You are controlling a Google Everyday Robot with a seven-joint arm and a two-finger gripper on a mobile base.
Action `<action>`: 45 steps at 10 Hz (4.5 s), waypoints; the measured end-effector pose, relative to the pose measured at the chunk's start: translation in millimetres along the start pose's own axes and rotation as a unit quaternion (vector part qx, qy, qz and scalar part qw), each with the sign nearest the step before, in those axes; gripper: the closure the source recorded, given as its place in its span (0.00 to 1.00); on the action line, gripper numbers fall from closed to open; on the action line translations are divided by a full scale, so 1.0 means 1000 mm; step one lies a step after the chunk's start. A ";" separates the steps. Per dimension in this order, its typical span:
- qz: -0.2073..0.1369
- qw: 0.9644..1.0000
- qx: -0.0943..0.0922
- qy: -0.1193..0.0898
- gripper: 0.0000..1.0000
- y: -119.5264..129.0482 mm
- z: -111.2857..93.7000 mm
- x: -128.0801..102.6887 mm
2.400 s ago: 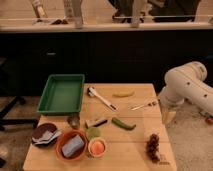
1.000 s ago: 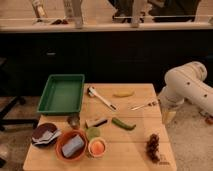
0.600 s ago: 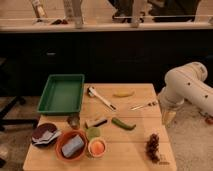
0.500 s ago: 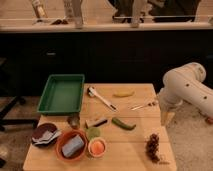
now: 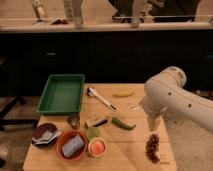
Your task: Place sponge in table surface
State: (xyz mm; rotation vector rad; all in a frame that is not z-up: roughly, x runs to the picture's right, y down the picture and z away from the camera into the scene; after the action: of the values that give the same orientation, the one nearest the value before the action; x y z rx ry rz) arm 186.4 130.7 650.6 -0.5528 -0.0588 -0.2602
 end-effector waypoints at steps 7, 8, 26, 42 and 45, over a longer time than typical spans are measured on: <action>-0.100 0.995 -0.013 -0.002 0.20 0.014 0.011 -0.107; -0.099 0.995 -0.015 0.000 0.20 0.015 0.011 -0.105; -0.195 0.978 -0.020 0.066 0.20 0.015 0.041 -0.285; -0.234 0.970 -0.043 0.050 0.20 0.005 0.069 -0.349; -0.203 0.977 -0.063 0.025 0.20 0.005 0.095 -0.353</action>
State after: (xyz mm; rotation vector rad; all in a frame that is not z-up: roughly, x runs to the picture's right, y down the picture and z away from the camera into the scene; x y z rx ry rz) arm -151.8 265.2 684.9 -0.6588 -0.1077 -0.6795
